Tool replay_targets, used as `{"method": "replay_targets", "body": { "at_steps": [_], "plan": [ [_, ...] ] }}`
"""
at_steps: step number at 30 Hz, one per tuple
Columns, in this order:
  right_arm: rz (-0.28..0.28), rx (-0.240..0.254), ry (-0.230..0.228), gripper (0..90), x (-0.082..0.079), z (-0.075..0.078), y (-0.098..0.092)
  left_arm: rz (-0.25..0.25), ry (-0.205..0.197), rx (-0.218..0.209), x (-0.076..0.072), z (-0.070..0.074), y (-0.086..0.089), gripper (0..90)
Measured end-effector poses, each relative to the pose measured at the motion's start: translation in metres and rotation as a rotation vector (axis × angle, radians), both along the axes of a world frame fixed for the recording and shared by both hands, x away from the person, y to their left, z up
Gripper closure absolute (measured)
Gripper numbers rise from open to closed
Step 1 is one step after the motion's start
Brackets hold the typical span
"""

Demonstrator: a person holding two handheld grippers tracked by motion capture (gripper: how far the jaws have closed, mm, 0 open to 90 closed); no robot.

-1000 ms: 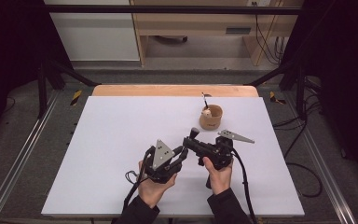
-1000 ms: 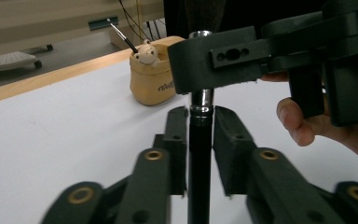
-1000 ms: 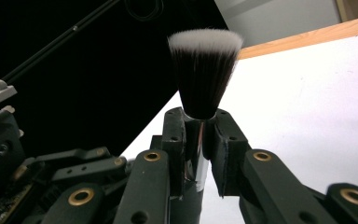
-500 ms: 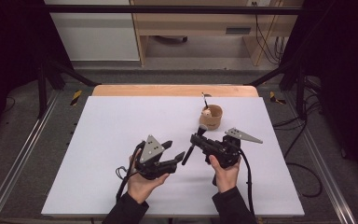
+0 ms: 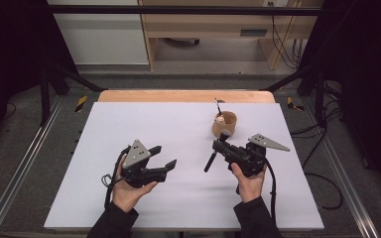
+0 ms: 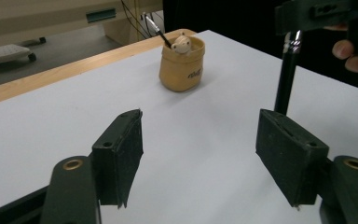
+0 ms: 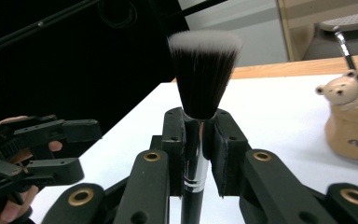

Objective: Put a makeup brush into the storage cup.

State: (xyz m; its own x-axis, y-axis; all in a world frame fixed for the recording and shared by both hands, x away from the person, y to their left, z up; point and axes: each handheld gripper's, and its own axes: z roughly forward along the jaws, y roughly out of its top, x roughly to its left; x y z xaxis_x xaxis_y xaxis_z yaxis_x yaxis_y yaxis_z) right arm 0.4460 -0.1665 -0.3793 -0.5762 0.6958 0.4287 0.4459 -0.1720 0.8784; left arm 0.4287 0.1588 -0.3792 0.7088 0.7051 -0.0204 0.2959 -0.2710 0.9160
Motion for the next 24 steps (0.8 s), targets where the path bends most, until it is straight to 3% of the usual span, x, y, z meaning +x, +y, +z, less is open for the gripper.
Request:
{"method": "replay_targets", "body": {
  "at_steps": [14, 24],
  "plan": [
    [-0.021, -0.067, -0.031, 77.6, 0.002, 0.003, -0.012, 0.073, 0.014, -0.02, 0.0, -0.013, 0.055, 20.0],
    [-0.042, -0.105, -0.057, 77.6, 0.003, 0.005, -0.02, 0.111, 0.004, -0.044, -0.005, -0.013, 0.082, 12.3]
  ]
}}
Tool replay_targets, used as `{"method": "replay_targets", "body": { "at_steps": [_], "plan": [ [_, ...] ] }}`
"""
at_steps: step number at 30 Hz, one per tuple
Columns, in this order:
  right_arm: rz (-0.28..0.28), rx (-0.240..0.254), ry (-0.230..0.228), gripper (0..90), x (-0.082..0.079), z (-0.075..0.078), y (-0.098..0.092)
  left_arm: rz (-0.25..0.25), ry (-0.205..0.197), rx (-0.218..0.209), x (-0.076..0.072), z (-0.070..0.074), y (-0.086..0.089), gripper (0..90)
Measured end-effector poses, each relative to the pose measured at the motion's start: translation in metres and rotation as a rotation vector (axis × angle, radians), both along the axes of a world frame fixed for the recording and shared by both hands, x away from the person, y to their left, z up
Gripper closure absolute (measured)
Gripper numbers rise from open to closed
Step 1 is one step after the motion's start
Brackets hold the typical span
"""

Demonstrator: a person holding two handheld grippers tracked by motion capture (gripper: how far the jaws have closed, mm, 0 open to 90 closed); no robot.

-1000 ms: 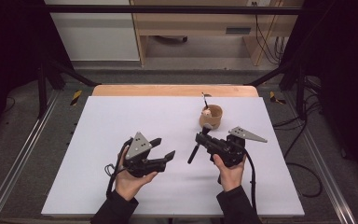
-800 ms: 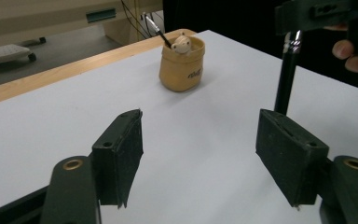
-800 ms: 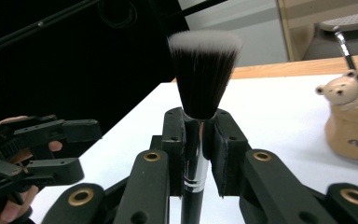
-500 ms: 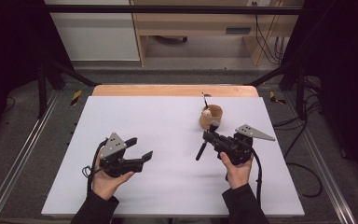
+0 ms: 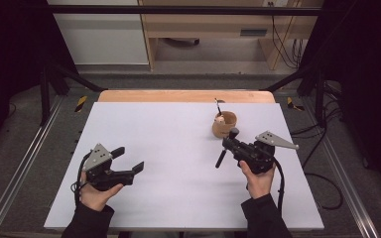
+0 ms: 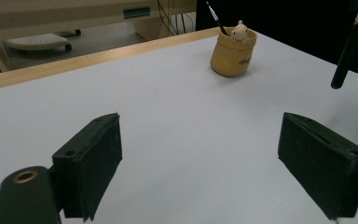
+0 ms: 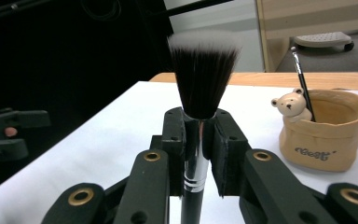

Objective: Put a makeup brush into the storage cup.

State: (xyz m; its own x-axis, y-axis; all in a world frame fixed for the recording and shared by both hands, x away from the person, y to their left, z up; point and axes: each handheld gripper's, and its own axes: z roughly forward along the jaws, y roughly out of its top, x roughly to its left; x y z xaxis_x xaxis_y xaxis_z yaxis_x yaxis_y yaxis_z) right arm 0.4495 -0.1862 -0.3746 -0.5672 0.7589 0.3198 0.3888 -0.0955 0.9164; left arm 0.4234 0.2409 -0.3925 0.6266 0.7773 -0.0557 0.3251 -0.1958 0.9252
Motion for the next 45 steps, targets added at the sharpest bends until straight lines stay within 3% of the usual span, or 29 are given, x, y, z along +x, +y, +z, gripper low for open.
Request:
{"method": "replay_targets", "body": {
  "at_steps": [10, 16, 27, 45],
  "plan": [
    [-0.018, -0.02, -0.02, 77.6, 0.004, 0.003, -0.003, 0.055, -0.002, -0.01, -0.005, -0.007, 0.035, 5.4],
    [-0.037, -0.049, -0.042, 77.7, 0.008, 0.007, -0.003, 0.071, 0.0, 0.009, -0.007, -0.012, 0.045, 4.5],
    [-0.067, -0.103, -0.066, 77.7, 0.028, 0.014, 0.0, 0.101, 0.017, 0.02, -0.006, -0.02, 0.054, 4.3],
    [-0.159, -0.155, -0.087, 77.6, 0.064, 0.03, -0.005, 0.097, 0.009, 0.016, -0.006, -0.022, 0.059, 4.2]
  ]
}}
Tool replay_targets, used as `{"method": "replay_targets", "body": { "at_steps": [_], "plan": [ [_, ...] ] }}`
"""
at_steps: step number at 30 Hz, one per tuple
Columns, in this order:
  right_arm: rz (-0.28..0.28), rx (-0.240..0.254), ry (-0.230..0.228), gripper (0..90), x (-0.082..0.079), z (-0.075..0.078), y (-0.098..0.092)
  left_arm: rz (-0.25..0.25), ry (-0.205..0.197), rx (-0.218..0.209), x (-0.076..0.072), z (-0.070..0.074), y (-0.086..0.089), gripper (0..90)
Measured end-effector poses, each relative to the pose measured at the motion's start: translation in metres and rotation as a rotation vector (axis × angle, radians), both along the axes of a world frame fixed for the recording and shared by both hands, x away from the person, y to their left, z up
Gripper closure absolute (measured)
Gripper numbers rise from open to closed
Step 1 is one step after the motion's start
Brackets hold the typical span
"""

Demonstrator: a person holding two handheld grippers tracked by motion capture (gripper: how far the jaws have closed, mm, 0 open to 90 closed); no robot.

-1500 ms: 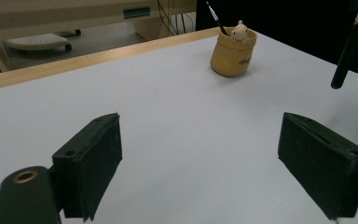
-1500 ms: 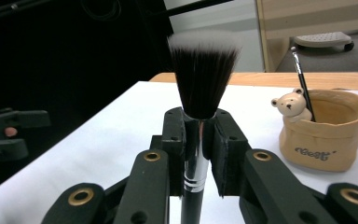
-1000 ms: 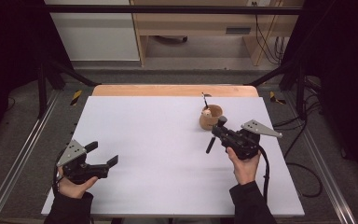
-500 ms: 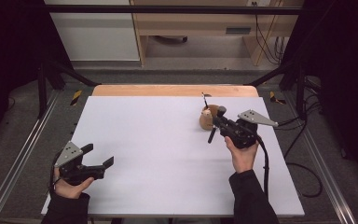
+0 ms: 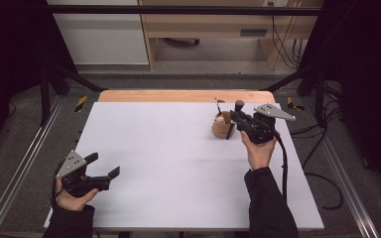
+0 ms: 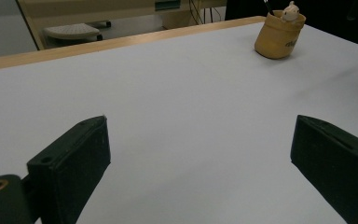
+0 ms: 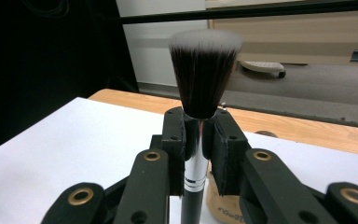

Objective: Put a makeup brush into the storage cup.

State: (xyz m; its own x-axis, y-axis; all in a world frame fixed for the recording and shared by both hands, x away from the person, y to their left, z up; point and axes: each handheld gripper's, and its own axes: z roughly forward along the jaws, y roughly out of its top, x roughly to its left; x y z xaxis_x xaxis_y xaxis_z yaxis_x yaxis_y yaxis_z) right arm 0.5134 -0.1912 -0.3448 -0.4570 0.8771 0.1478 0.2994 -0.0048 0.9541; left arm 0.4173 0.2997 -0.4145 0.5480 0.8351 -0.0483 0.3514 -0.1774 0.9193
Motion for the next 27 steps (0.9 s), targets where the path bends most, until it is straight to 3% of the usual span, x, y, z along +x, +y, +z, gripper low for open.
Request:
{"method": "replay_targets", "body": {
  "at_steps": [27],
  "plan": [
    [-0.128, -0.038, 0.004, 77.7, 0.047, -0.007, 0.0, -0.013, -0.01, 0.002, 0.0, -0.001, 0.001, 4.3]
  ]
}}
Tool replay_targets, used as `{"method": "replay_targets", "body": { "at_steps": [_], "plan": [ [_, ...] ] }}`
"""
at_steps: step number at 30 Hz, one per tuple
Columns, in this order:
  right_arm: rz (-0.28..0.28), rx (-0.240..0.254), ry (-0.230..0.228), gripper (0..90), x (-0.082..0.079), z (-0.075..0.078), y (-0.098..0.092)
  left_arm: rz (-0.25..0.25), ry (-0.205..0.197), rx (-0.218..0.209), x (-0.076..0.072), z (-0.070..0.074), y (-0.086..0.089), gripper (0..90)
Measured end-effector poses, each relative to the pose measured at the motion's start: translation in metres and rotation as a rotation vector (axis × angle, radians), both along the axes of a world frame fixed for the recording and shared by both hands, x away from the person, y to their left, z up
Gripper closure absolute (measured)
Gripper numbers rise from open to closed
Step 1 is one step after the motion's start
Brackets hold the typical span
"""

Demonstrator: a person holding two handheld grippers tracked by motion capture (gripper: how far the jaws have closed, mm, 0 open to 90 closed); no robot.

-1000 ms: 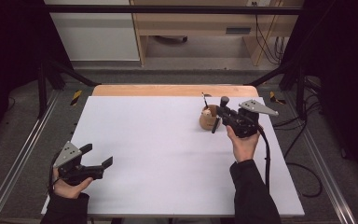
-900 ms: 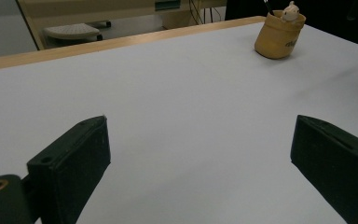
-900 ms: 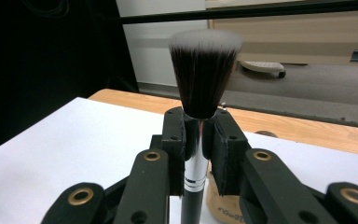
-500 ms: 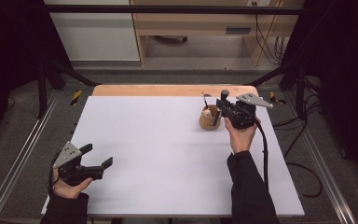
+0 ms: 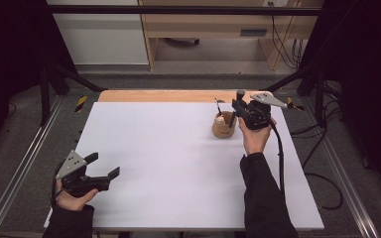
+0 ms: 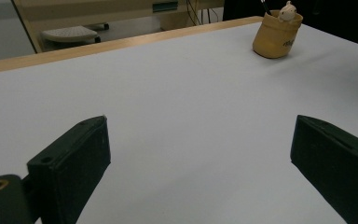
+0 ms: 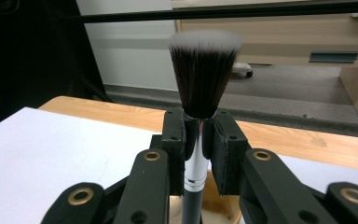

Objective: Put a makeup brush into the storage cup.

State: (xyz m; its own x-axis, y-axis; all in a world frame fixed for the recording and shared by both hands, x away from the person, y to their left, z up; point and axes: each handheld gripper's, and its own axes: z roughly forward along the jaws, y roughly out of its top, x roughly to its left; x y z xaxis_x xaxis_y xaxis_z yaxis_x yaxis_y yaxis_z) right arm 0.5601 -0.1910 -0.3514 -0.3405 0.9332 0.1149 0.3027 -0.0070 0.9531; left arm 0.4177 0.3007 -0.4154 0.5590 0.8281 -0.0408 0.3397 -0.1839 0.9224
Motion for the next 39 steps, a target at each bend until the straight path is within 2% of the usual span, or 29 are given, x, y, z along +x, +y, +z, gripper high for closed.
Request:
{"method": "replay_targets", "body": {
  "at_steps": [5, 13, 24, 29, 39],
  "plan": [
    [-0.02, -0.003, -0.007, 77.6, 0.007, 0.001, -0.002, 0.0, 0.0, 0.0, 0.0, 0.0, 0.0, 4.3],
    [-0.041, -0.024, -0.017, 77.6, 0.018, -0.003, 0.006, -0.002, -0.002, 0.005, 0.0, 0.0, -0.001, 4.4],
    [-0.075, -0.039, -0.012, 77.6, 0.033, -0.006, 0.005, -0.009, -0.002, 0.003, -0.001, 0.001, -0.003, 4.5],
    [-0.085, -0.025, 0.005, 77.6, 0.04, -0.01, 0.004, -0.01, -0.004, 0.005, -0.001, 0.001, -0.002, 4.5],
    [-0.088, -0.042, 0.047, 77.7, 0.048, -0.022, 0.006, -0.012, -0.002, 0.009, -0.001, 0.001, -0.003, 4.7]
  ]
}}
